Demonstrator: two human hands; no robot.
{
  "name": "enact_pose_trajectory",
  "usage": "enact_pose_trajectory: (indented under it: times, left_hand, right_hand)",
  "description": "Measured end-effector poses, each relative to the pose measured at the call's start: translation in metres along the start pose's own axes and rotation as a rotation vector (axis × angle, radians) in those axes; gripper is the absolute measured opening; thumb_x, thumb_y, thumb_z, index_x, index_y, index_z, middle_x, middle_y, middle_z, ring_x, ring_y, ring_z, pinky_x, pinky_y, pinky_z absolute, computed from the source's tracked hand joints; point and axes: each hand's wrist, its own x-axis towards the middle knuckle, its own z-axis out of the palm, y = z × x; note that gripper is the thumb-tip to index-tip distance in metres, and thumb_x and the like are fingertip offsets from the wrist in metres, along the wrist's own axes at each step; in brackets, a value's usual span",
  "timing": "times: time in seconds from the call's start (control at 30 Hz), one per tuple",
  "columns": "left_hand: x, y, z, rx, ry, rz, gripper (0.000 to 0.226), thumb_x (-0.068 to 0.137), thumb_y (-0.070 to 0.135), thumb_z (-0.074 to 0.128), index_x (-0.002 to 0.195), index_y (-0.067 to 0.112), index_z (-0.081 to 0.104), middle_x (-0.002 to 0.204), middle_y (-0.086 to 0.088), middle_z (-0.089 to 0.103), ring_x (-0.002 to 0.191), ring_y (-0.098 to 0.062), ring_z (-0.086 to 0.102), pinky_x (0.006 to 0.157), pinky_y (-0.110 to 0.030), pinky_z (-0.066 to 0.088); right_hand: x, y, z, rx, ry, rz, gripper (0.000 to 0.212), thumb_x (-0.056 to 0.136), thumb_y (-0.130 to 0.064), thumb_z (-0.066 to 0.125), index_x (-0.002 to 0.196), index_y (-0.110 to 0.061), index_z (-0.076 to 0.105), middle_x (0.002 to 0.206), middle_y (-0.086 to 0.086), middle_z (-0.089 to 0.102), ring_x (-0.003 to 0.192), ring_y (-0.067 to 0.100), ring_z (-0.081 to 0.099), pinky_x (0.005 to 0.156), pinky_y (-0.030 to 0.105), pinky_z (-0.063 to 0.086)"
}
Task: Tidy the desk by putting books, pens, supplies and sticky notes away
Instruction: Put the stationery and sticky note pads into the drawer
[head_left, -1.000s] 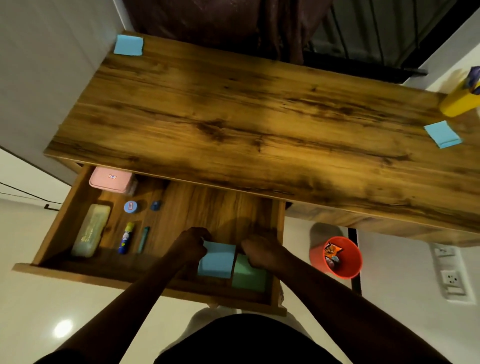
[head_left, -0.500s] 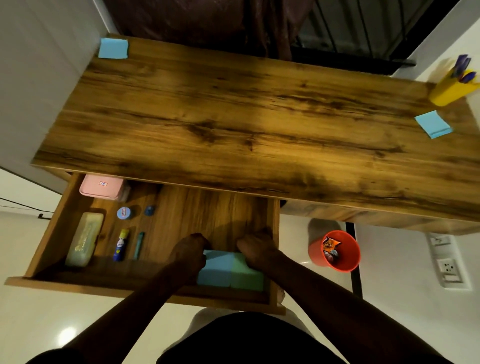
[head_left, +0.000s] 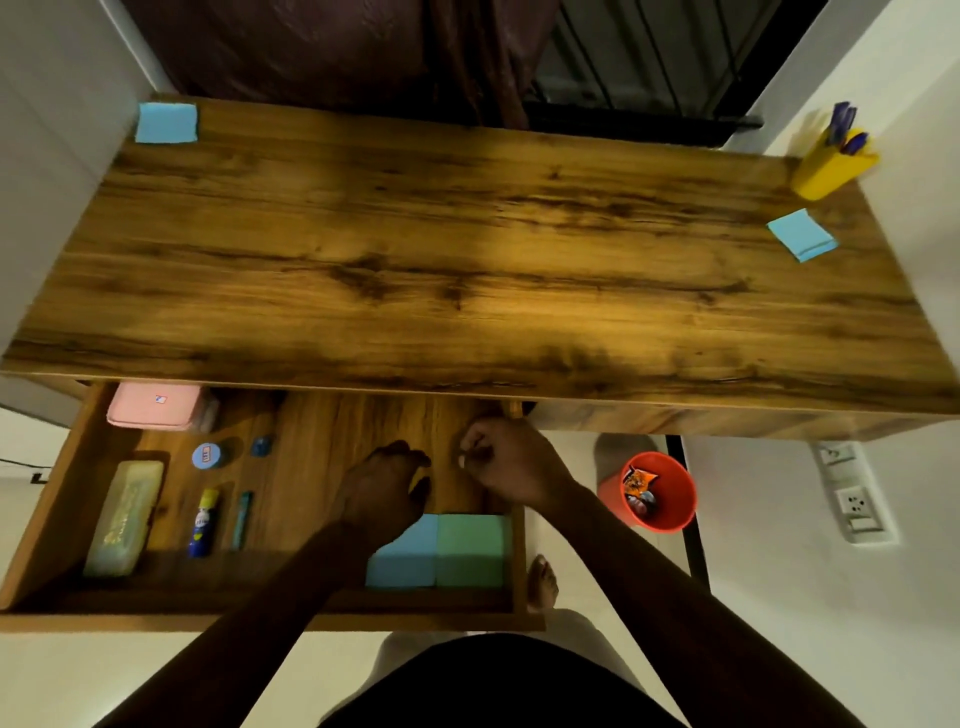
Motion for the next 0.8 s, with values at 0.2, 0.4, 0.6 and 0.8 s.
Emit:
enact_pose_trajectory:
  times: [0.2, 0.4, 0.6, 0.8]
  left_hand:
    - [0.040, 0.078, -0.023, -0.043, 0.109, 0.092, 0.023, 0.093, 0.028, 0.065, 0.114, 0.026, 0.074, 0.116, 0.002, 0.073, 0.103, -0.021, 0.069, 0.080, -0.028, 0.051]
    - [0.099, 0.172, -0.028, 0.015, 0.165, 0.210, 0.041, 0.093, 0.047, 0.041, 0.116, 0.029, 0.070, 0.113, 0.006, 0.071, 0.102, -0.016, 0.067, 0.082, -0.027, 0.052]
    - [0.154, 0.270, -0.015, -0.088, 0.208, 0.136, 0.032, 0.093, 0.042, 0.062, 0.123, 0.031, 0.066, 0.122, 0.009, 0.067, 0.106, -0.013, 0.065, 0.086, -0.029, 0.052]
    - [0.210, 0.343, 0.016, -0.091, 0.208, 0.113, 0.045, 0.089, 0.045, 0.062, 0.132, 0.035, 0.058, 0.133, 0.008, 0.060, 0.118, -0.015, 0.061, 0.089, -0.033, 0.054]
  right_hand:
    - [-0.005, 0.037, -0.070, 0.290, 0.326, 0.051, 0.010, 0.087, -0.024, 0.076, 0.088, -0.033, 0.071, 0.086, -0.018, 0.073, 0.084, -0.005, 0.066, 0.079, 0.024, 0.052]
    - [-0.017, 0.115, -0.160, 0.302, 0.529, 0.123, 0.007, 0.084, -0.028, 0.079, 0.089, -0.027, 0.075, 0.084, -0.015, 0.075, 0.083, 0.001, 0.070, 0.081, 0.021, 0.054]
    - [-0.023, 0.190, -0.238, 0.277, 0.557, 0.172, 0.010, 0.085, -0.023, 0.077, 0.095, -0.021, 0.076, 0.087, -0.014, 0.074, 0.079, -0.006, 0.065, 0.076, 0.010, 0.048]
    - [-0.021, 0.261, -0.311, 0.290, 0.590, 0.172, 0.027, 0.089, -0.020, 0.074, 0.115, -0.018, 0.070, 0.107, -0.010, 0.071, 0.093, 0.009, 0.065, 0.081, 0.022, 0.046]
